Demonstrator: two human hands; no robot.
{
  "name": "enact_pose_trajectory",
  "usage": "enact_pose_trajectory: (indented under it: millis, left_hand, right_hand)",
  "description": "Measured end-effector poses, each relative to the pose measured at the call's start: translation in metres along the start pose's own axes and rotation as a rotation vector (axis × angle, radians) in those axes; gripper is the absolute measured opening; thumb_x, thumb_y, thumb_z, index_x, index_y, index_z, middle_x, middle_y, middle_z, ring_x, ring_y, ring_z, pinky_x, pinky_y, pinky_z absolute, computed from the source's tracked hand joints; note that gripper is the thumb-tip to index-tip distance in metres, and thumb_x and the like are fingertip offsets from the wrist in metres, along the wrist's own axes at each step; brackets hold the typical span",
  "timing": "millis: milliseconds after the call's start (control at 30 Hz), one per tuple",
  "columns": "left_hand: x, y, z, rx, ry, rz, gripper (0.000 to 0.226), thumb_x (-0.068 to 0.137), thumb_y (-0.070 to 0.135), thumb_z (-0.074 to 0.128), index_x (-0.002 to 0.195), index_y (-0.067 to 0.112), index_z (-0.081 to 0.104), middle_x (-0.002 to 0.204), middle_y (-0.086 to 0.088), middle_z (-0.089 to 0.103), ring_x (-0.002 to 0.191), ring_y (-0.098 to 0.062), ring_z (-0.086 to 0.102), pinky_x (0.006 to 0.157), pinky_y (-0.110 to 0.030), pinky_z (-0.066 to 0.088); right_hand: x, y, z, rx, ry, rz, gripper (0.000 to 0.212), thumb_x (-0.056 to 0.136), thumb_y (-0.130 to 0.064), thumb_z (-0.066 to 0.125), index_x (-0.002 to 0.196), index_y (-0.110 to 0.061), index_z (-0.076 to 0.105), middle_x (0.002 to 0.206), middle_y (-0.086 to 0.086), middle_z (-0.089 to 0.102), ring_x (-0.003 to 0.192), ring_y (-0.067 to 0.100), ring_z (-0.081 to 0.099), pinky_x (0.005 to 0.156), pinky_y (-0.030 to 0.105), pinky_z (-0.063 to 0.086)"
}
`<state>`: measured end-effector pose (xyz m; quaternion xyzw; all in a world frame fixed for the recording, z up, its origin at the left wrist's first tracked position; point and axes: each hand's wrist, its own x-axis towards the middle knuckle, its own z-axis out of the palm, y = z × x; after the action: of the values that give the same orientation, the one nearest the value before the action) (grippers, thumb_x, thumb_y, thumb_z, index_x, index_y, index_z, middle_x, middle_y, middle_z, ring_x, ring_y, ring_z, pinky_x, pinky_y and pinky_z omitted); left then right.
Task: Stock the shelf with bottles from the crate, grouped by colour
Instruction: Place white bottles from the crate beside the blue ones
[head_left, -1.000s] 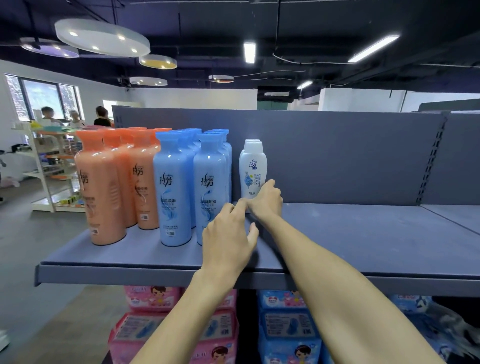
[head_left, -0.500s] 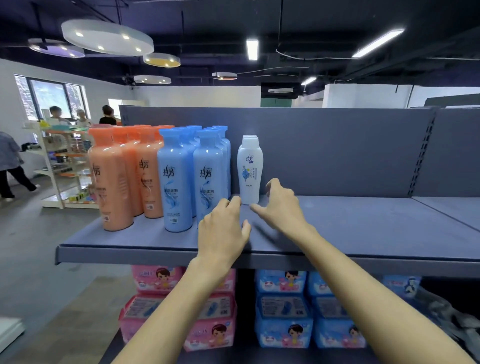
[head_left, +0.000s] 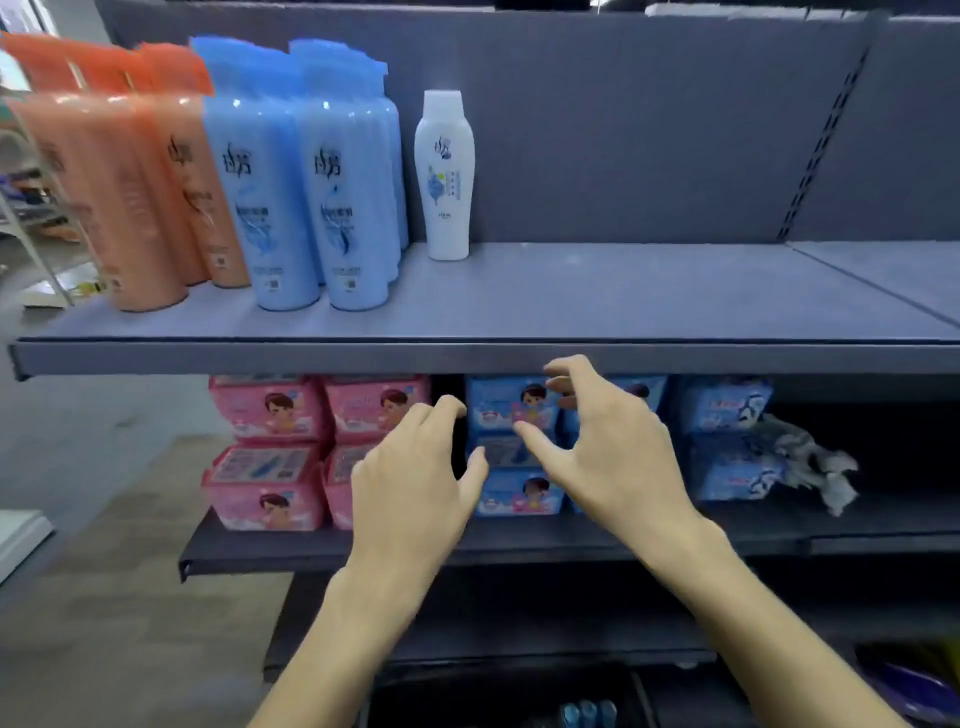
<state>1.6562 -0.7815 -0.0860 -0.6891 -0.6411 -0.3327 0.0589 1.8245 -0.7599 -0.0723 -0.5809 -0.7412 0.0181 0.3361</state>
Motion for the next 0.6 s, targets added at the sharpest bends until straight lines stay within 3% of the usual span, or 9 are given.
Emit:
enact_pose_trajectory:
  millis: [267,467,600]
  left_hand:
    - [-0.059,-0.014,0.092,0.035,-0.195,-0.108,0.033,0.083,0.038,0.065,0.111,0.024,0.057,0.098,0.006,0.062,0.085,-0.025,0.065,0.064,-0.037,0.05]
    - [-0.164,-0.044,0.189,0.057,-0.484,-0.203,0.032,0.086,0.037,0.063,0.114,0.021,0.056,0.1,0.003,0.061,0.082,-0.026,0.064,0.059,-0.034,0.045]
    - [-0.236,-0.06,0.257,0.022,-0.685,-0.203,0.034,0.088,0.033,0.061,0.118,0.019,0.056,0.1,0.002,0.061,0.077,-0.025,0.065,0.056,-0.033,0.045]
  right_hand:
    - [-0.064,0.067,0.074,-0.01,-0.222,0.15,0.05,0.084,-0.052,0.068,0.123,-0.028,0.047,0.115,-0.012,0.066,0.104,0.016,0.065,0.081,0.039,0.055]
    - [-0.164,0.158,0.172,-0.031,-0.566,0.451,0.049,0.085,-0.046,0.069,0.123,-0.023,0.049,0.116,-0.004,0.067,0.104,0.024,0.065,0.081,0.041,0.053]
    - [-0.243,0.217,0.238,-0.04,-0.791,0.641,0.045,0.085,-0.041,0.069,0.122,-0.023,0.048,0.103,0.003,0.069,0.096,0.029,0.066,0.077,0.04,0.054]
